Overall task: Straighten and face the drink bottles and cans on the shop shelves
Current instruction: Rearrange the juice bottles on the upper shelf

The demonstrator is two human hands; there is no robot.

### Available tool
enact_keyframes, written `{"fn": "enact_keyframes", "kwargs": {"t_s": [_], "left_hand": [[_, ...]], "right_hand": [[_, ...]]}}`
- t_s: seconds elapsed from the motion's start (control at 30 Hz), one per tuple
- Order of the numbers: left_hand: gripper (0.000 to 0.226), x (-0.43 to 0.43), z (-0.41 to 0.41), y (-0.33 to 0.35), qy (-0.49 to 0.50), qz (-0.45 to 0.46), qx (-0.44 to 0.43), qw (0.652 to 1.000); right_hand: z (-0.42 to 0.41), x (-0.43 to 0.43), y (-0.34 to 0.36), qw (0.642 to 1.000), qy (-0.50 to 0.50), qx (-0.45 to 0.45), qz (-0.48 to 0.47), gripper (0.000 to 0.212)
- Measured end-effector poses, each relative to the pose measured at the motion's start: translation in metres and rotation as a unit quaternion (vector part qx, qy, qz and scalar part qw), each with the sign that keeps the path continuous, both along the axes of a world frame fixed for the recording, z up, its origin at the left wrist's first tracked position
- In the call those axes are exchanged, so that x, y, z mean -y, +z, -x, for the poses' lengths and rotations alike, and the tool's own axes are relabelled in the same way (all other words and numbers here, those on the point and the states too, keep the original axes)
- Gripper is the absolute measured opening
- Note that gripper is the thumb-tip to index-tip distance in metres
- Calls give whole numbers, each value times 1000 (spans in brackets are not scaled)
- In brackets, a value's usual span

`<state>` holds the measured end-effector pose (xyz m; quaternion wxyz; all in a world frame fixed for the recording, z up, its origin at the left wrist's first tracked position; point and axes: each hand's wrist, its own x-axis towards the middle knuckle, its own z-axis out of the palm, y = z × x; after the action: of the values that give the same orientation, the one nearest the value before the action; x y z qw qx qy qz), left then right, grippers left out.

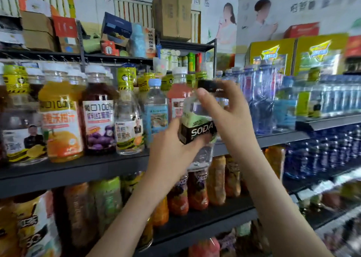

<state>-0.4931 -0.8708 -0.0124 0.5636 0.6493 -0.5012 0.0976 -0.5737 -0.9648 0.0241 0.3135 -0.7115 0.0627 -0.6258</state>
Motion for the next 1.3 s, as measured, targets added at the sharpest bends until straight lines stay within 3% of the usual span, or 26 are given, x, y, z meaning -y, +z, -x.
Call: {"fn": "enact_keyframes", "kwargs": {"t_s": [0.07, 0.17, 0.33, 0.47, 0.6, 0.8, 1.0, 1.3], "left_hand": [[23, 34, 22, 1, 25, 30, 1, 999], [25, 90, 55, -2, 32, 35, 15, 999], [44, 165, 97, -5, 46, 8, 51, 998], [55, 199, 99, -5, 42, -28, 50, 997], [67, 200, 88, -4, 51, -42, 116, 991], [55, 184, 55, -25, 198, -10, 266, 943], [77, 200, 29, -26, 322, -83, 391, 859], [81, 214, 16, -22, 350, -79, 423, 832]], "right_hand": [[26, 24, -8, 996, -72, -51, 15, 55], [66, 70, -23, 987, -100, -122, -23, 51], [103, 146, -29, 980, -108, -154, -58, 52], [101, 180, -32, 984, -105, -128, -60, 40], [86, 198, -33, 987, -125, -82, -60, 52], [57, 211, -35, 981, -167, -78, -50, 59], [41, 218, -50, 977, -188, -103, -12, 81], [24, 226, -86, 954, -248, -163, 51, 72]]}}
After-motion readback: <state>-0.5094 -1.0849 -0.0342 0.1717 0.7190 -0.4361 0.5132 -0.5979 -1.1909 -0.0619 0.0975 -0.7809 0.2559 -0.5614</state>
